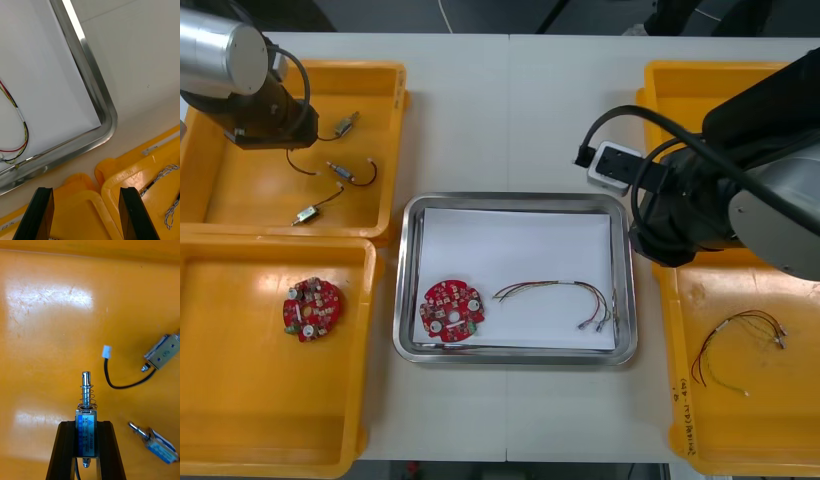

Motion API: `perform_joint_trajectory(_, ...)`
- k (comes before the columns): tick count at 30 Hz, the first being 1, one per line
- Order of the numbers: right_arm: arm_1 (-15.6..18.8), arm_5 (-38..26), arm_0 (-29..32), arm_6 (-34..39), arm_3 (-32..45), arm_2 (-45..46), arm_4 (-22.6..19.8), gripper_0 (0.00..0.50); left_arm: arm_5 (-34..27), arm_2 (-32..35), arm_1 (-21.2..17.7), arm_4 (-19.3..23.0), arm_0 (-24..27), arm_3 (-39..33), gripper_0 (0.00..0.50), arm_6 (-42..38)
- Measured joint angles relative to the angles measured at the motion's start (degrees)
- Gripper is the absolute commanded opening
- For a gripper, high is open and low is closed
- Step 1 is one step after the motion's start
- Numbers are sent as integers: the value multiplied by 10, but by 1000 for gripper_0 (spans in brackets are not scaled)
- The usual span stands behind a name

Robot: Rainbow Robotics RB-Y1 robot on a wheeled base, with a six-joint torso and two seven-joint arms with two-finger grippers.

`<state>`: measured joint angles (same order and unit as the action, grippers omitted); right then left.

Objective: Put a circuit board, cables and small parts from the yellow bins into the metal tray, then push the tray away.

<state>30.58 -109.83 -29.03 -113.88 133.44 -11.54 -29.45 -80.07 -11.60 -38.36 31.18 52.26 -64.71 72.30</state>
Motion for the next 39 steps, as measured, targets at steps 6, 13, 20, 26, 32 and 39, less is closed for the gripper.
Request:
perform_joint_trajectory(6, 17, 0, 23, 4, 2, 78, -9, 500, -82, 0, -1, -3, -2, -75, 0, 0)
perform_joint_trajectory(13, 25, 0, 33, 66, 1, 144, -9, 500, -172, 0, -1, -3, -23, -196, 0, 0)
perform_joint_trajectory(20, 29, 0, 33, 100, -24, 179, -9, 500, -231, 0, 8, -3, -29, -269, 2, 0)
perform_joint_trajectory(26, 29, 0, 33, 100, -61, 231, -11, 500, -274, 0, 33, 8, -29, -326, 1, -2)
perform_joint_trajectory(32, 36, 0, 33, 100, -85, 257, -15, 500, -291, -25, 51, 30, -29, -378, 1, -37)
perform_joint_trajectory(39, 47, 0, 33, 99, -128, 276, -22, 500, -294, -79, 73, 38, -29, -409, 0, -183)
